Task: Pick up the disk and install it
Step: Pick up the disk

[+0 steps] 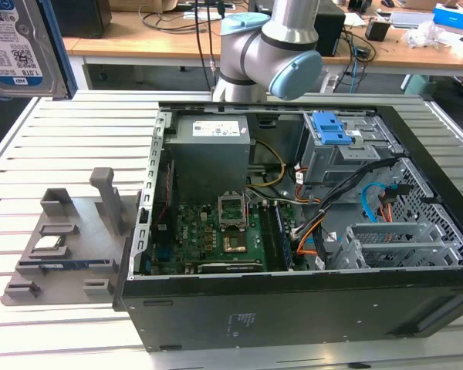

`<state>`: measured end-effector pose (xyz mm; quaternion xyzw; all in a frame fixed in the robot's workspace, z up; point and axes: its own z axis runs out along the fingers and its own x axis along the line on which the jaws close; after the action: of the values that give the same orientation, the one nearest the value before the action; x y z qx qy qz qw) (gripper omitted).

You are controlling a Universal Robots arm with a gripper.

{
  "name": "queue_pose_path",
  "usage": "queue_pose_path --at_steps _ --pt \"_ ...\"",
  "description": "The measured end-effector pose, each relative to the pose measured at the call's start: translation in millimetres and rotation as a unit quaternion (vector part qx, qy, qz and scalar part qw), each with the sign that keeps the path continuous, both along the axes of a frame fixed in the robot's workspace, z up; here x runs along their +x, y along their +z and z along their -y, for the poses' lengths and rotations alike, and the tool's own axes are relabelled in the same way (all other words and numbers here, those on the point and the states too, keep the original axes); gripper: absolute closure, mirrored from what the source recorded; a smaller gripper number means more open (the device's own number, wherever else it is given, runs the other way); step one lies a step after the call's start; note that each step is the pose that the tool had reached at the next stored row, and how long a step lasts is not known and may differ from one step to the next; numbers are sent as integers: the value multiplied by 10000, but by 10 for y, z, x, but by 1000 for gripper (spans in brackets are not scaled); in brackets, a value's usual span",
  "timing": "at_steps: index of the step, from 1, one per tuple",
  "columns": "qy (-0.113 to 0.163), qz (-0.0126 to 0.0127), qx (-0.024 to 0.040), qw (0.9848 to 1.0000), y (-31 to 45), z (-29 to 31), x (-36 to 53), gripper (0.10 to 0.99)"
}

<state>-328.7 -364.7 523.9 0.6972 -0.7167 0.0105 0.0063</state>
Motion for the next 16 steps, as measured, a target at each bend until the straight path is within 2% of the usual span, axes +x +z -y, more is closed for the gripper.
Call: queue_pose_path --at_steps 10,15,16 --pt "0 0 0 10000 13 0 9 733" --pt "0 0 -10 10000 13 0 160 733" --pt "0 0 -9 10000 13 0 213 733"
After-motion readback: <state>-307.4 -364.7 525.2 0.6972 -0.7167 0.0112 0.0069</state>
